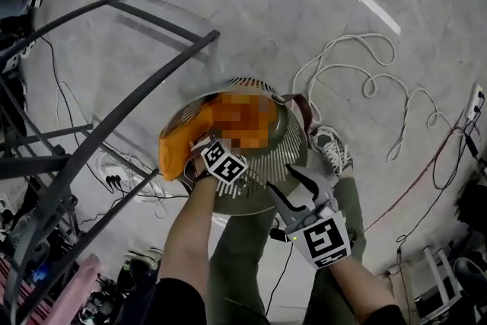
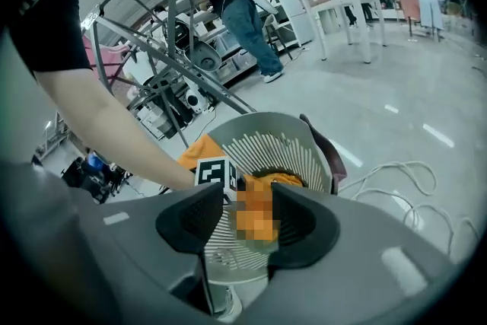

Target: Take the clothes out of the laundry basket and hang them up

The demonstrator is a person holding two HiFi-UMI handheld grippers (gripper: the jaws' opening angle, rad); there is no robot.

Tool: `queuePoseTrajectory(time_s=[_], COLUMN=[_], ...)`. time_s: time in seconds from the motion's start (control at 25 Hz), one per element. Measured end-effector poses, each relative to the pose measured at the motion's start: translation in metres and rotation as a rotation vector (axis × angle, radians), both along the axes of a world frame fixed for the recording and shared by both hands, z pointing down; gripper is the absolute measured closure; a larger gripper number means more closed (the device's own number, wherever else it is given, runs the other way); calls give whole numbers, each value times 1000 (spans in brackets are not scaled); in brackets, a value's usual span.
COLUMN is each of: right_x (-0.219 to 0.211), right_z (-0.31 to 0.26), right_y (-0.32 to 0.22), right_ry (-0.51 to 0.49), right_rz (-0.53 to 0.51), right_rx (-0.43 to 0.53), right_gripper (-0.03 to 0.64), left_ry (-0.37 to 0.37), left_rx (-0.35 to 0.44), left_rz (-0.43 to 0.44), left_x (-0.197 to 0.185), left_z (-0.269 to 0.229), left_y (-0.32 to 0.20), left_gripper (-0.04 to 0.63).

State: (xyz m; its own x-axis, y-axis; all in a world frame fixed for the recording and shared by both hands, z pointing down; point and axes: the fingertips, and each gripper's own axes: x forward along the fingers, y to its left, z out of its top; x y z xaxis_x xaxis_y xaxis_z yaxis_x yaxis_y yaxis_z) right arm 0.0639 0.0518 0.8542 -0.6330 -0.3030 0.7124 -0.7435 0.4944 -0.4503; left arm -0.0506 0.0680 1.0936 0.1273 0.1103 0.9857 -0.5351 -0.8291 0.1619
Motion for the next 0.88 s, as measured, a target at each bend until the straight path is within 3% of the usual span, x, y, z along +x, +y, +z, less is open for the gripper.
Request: queuePoseTrajectory(time_s=[0.28, 0.32, 0.36, 0.6, 0.88], right_x=[11, 14, 16, 20, 25], right_z=[16, 16, 16, -1, -32], right_y=[-2, -2, -2, -6, -22], right_ry=[23, 28, 33, 57, 104], right_rz=[32, 35, 38, 30, -67], right_rx=[-10, -13, -18, -6, -6], right_gripper=[430, 430, 430, 430, 430], left_ry=[-94, -92, -80, 27, 157], left_rx=[-52, -40, -24, 66, 137], left_rz=[64, 62, 51, -7, -242], left_x=[-27, -28, -27, -9, 7], left_z=[38, 38, 35, -20, -144], left_y=[16, 15, 12, -1, -22], left_gripper=[412, 479, 555, 566, 568])
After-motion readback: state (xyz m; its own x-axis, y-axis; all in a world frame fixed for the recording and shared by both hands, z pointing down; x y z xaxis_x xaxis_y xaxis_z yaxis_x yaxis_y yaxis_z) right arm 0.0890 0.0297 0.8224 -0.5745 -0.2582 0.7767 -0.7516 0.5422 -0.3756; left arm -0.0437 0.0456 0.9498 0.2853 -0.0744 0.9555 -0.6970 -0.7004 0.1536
